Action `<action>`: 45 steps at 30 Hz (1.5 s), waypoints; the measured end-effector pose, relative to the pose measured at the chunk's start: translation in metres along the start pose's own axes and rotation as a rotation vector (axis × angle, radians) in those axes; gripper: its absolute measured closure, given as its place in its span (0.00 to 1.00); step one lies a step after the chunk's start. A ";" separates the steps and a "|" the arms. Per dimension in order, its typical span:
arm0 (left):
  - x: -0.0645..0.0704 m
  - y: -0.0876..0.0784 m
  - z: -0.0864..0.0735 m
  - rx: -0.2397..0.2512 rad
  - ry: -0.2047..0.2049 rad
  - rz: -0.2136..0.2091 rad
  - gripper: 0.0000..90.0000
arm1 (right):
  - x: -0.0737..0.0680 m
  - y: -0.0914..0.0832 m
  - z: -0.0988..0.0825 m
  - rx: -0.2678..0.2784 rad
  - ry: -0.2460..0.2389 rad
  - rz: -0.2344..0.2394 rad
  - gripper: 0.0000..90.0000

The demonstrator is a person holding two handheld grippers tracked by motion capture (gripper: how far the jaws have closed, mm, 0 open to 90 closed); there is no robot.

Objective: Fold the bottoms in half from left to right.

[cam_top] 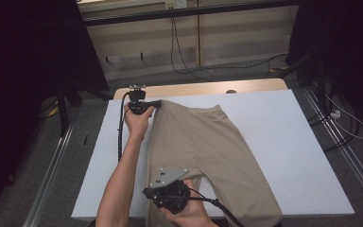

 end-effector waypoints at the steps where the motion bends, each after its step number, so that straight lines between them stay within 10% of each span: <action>1: 0.001 -0.002 0.000 0.000 -0.002 -0.004 0.96 | -0.001 -0.001 0.002 0.006 -0.002 0.002 1.00; 9: 0.007 -0.028 0.015 0.056 -0.012 0.025 0.96 | -0.001 -0.014 0.022 0.079 0.008 0.037 1.00; 29: -0.035 -0.091 0.022 0.076 -0.046 0.153 0.96 | -0.023 -0.020 0.060 0.117 -0.037 0.094 1.00; 45: -0.023 -0.050 0.016 0.014 -0.017 0.166 0.95 | -0.007 -0.022 0.034 0.067 -0.033 0.050 1.00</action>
Point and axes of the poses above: each handheld gripper's, and its own axes: y roughly forward along the jaws, z roughly out of its top, x roughly to its right, the point moved 8 cm from there along y, roughly forward along the jaws, and after that the axes turned 11 degrees about -x, right-handed, at the moved point
